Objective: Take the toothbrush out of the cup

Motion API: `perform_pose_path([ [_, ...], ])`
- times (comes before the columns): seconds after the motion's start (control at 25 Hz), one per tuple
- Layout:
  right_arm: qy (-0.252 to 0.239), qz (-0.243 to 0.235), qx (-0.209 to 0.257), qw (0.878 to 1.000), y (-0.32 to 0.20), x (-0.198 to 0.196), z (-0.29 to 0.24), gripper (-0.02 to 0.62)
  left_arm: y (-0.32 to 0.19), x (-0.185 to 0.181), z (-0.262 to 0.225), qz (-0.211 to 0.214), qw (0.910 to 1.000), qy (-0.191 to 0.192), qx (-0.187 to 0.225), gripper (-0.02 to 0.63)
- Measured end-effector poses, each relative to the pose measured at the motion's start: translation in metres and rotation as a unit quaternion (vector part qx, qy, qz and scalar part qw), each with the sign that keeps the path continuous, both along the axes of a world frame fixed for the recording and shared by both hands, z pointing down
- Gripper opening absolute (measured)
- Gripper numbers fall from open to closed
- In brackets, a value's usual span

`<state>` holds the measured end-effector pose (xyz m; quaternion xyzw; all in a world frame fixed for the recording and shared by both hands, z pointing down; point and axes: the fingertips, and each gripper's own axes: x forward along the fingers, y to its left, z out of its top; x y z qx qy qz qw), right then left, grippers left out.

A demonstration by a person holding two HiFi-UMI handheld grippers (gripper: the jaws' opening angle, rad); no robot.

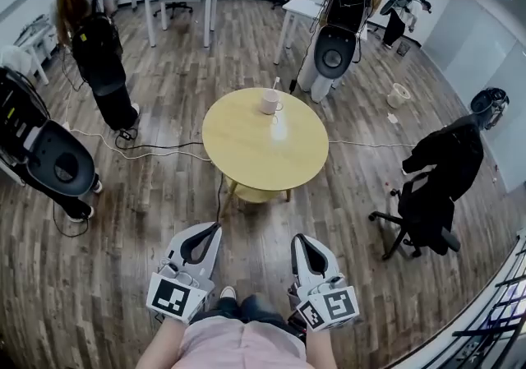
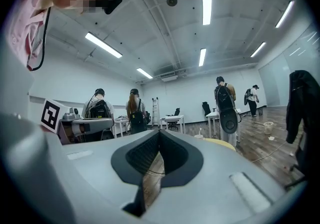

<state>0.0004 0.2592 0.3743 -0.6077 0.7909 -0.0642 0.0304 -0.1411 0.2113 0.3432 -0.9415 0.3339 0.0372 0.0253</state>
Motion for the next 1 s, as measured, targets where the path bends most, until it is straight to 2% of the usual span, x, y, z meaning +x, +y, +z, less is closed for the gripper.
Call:
perform_pose_path([
  [0.36, -0.007, -0.015, -0.009, 1.000, -0.053, 0.031, 0.010, 0.005, -0.047, 0.031, 0.003, -0.011, 0.9999, -0.005, -0.002, -0.004],
  [0.72, 0.004, -0.046, 0.001, 0.999, -0.112, 0.086, 0.002, 0.005, -0.099, 0.088, -0.011, -0.033, 0.9993, 0.008, 0.018, -0.004],
  [1.0, -0.005, -0.056, -0.001, 0.998, -0.144, 0.106, 0.004, 0.005, -0.127, 0.107, -0.005, -0.047, 0.9988, 0.014, 0.009, -0.005],
])
